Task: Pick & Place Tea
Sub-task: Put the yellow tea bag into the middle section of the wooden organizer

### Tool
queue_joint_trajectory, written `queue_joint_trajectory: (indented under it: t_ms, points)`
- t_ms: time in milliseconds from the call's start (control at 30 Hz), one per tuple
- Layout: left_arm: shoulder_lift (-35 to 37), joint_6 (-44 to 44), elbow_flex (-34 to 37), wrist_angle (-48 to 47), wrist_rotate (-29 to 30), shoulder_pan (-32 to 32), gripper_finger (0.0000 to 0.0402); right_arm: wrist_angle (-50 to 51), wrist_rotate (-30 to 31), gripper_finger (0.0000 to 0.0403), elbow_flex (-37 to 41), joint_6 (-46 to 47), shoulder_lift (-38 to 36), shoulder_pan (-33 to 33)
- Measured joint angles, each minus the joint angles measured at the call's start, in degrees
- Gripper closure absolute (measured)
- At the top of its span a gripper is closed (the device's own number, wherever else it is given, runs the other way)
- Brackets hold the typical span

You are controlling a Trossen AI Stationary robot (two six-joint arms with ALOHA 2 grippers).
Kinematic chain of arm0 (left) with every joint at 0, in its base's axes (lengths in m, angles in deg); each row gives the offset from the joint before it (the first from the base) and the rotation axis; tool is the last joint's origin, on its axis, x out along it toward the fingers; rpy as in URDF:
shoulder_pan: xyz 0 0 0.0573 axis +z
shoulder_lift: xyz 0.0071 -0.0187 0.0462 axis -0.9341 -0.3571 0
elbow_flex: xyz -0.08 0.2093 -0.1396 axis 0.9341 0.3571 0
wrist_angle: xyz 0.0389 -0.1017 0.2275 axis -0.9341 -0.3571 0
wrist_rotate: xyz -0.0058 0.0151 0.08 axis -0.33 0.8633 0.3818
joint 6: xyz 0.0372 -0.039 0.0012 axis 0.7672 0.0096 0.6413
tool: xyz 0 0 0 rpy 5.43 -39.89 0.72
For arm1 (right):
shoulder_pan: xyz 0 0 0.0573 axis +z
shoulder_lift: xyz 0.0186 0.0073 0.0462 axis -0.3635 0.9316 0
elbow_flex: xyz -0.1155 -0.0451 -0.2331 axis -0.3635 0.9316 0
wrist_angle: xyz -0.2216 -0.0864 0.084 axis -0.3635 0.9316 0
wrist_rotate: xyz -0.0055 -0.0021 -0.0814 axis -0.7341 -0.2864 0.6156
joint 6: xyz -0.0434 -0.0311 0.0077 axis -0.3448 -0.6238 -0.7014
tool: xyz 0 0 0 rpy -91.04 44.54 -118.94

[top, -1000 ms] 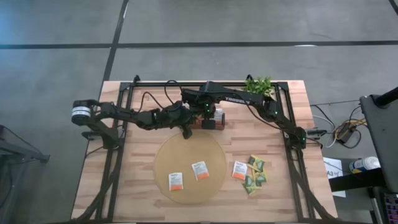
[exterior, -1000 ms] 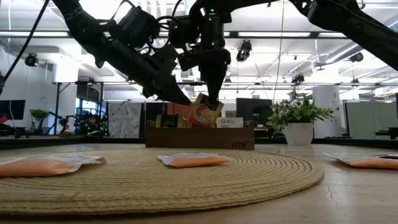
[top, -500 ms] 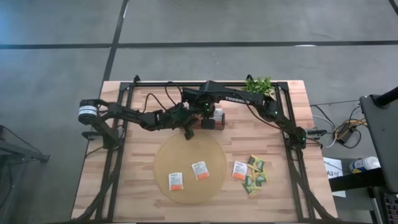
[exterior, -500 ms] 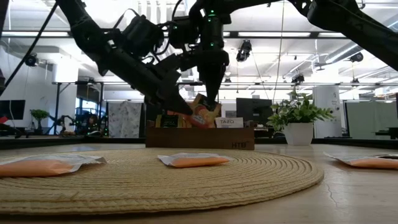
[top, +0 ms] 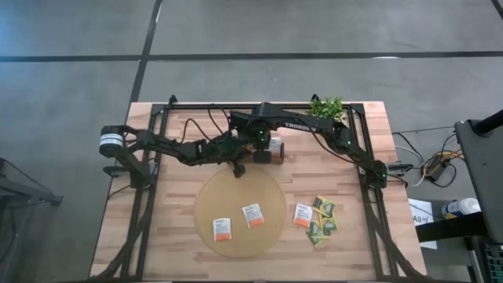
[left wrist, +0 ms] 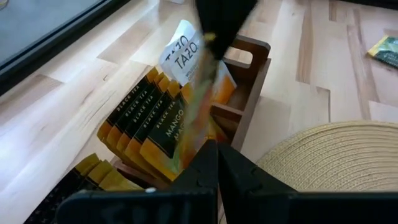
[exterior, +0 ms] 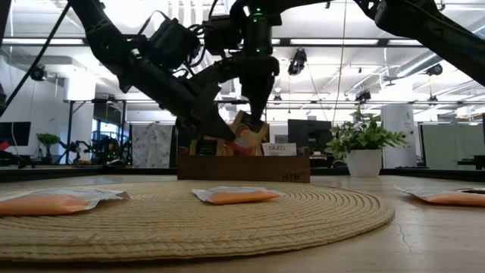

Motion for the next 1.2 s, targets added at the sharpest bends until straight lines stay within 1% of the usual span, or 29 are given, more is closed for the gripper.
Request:
queue_joint_trajectory:
  t_ms: [200,333,433,500,567,767,867,933,1033,1133,1200]
  points:
    - [0.63,-2.07,-0.87,-0.64,0.60,-0.91,0.0397,2.01,0.59,0.0394,0.00,-0.37,-0.02,0.07]
    - [0.65,-1.70,-0.90,-0.89,6.95,-1.02,0.0397,2.21,0.61,0.0394,0.06,-0.55,-0.02,0.02]
    - [0.75,-1.77,-0.92,-1.11,8.22,-0.98,0.0396,2.10,0.59,0.0394,0.11,-0.78,-0.02,0.00]
    - [0.81,-1.77,-1.10,-1.18,8.16,-1.01,0.0390,2.19,0.59,0.0394,0.11,-1.01,-0.02,0.00]
    - [0.81,-1.55,-1.27,-1.18,7.98,-1.00,0.0373,2.22,0.57,0.0394,0.11,-1.12,-0.02,-0.02]
    - [1.12,0.22,-1.32,-1.42,8.01,-1.41,0.0293,2.15,0.38,0.0394,0.13,-1.33,-0.02,-0.04]
    - [1.91,1.52,-1.32,-2.16,8.29,-1.86,0.0267,2.05,0.05,0.0394,0.13,-1.44,-0.05,-0.02]
    - [2.08,1.88,-1.32,-2.04,8.64,-1.96,0.0259,2.04,0.00,0.0394,0.13,-1.44,-0.13,0.02]
    - [1.95,1.94,-1.32,-2.05,8.57,-1.92,0.0258,1.99,0.00,0.0394,0.16,-1.60,-0.13,0.00]
    - [1.31,1.90,-1.36,-1.48,4.20,-1.18,0.0263,1.88,0.20,0.0394,0.19,-1.54,-0.13,-0.02]
    - [0.54,1.88,-1.49,-1.07,3.58,-1.13,0.0274,1.75,0.46,0.0394,0.25,-1.40,-0.04,-0.11]
